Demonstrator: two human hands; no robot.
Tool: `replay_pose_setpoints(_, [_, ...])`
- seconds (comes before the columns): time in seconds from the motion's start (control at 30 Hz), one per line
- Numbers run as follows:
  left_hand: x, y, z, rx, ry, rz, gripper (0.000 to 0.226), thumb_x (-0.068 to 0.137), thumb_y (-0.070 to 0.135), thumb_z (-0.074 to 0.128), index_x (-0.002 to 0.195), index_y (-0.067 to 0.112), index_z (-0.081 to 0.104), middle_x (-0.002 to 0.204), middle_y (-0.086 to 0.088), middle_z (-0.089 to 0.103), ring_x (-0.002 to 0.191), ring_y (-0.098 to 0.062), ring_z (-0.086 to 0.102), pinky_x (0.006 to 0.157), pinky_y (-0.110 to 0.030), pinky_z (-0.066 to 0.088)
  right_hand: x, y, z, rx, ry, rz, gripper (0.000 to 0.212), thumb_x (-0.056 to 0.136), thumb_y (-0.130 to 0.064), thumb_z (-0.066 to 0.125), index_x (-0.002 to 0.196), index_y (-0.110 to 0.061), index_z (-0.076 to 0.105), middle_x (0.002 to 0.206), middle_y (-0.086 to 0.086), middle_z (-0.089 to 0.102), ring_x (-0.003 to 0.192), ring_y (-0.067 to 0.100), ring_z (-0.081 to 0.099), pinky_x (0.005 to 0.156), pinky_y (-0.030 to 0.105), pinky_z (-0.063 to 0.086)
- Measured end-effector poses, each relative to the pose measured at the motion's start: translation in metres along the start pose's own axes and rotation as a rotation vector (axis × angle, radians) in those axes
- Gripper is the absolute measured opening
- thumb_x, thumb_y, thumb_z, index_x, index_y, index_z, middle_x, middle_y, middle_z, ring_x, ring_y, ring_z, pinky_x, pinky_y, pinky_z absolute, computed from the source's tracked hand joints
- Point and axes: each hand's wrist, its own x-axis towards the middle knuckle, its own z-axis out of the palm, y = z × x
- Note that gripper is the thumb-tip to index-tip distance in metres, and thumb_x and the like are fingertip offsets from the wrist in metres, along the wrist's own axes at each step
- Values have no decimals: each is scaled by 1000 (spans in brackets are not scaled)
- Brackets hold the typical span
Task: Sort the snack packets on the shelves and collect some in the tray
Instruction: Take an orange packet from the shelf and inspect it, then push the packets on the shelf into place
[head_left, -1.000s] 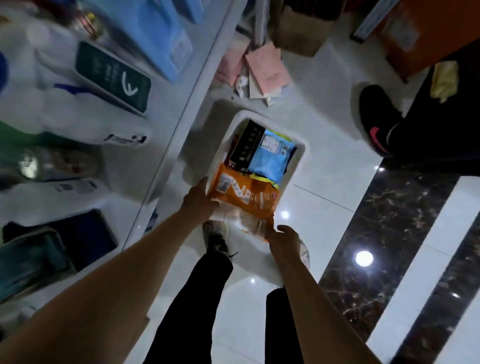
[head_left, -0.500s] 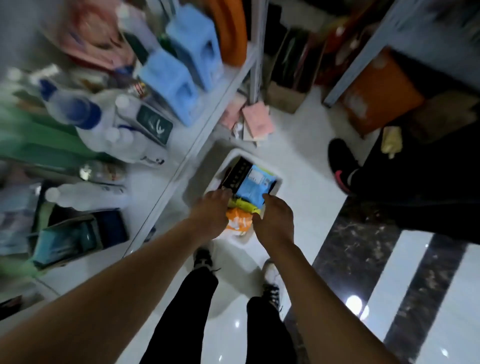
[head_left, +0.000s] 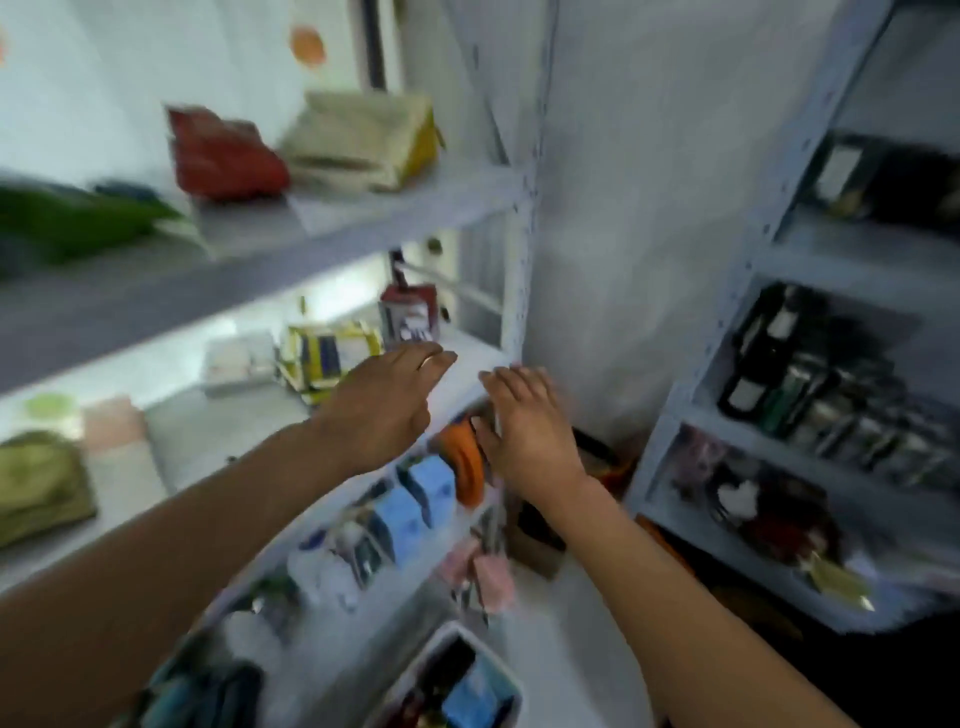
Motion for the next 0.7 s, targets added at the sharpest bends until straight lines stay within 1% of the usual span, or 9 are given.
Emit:
replay_pose_setpoints(0.07, [-11,-19,-60,26,117,-86,62,73,2,65,133,5,51,133,-17,55,122,-33,51,99,-41,46,40,-36,-22,15,122,-119,52,78,-25,71,126,-6,62,124,15,64,119,36,57,107,52,39])
replay_pose_setpoints(0.13, [-37,-40,-115,77,174,-183,62,73,-1,61,134,6,52,135,-16,54,125,-33,50,104,-42,42,74,-84,-41,10,172,-252,55,74,-20,71,126,-7,61,124,14,64,120,35,57,108,52,39])
replay_pose_setpoints(0.2, [-77,-61,-159,140,224,-263,61,73,1,51,134,6,52,135,-16,55,125,-34,51,103,-45,43,99,-137,-53,-4,214,-375,55,69,-14,68,123,-8,63,123,14,65,119,35,58,109,54,38])
replay_pose_setpoints(0.3, [-142,-86,-204,238,224,-369,59,75,10,41,133,6,51,135,-17,54,122,-35,53,97,-45,48,116,-211,-63,69,246,-484,52,69,-13,57,120,-8,64,119,15,65,114,35,59,107,52,41])
replay_pose_setpoints(0.4, [-201,-107,-226,271,273,-490,57,78,18,35,131,5,51,130,-19,57,117,-37,57,90,-49,51,122,-275,-61,135,223,-588,52,64,-14,61,116,-8,65,114,15,65,107,37,60,100,48,45])
replay_pose_setpoints(0.47, [-234,-120,-234,288,291,-585,55,80,16,42,134,8,50,132,-16,56,121,-35,54,93,-48,49,125,-314,-58,158,213,-639,50,63,-16,63,112,-10,66,111,13,66,105,36,62,96,45,48])
replay_pose_setpoints(0.57, [-272,-149,-243,258,275,-720,60,80,7,63,138,10,49,138,-12,52,128,-33,48,101,-45,44,128,-361,-49,118,178,-725,52,61,-16,72,113,-12,66,111,12,67,106,34,63,96,43,49])
replay_pose_setpoints(0.63, [-293,-175,-251,232,251,-820,65,81,13,68,142,12,45,143,-11,47,132,-32,44,103,-46,42,133,-392,-40,81,161,-794,51,62,-15,72,112,-12,65,110,12,67,103,33,63,95,42,49])
replay_pose_setpoints(0.7, [-307,-199,-253,193,219,-927,67,87,29,66,146,16,37,149,-9,41,136,-29,39,107,-44,39,142,-419,-29,25,137,-815,52,64,-15,72,115,-13,65,110,12,68,101,33,65,92,42,51])
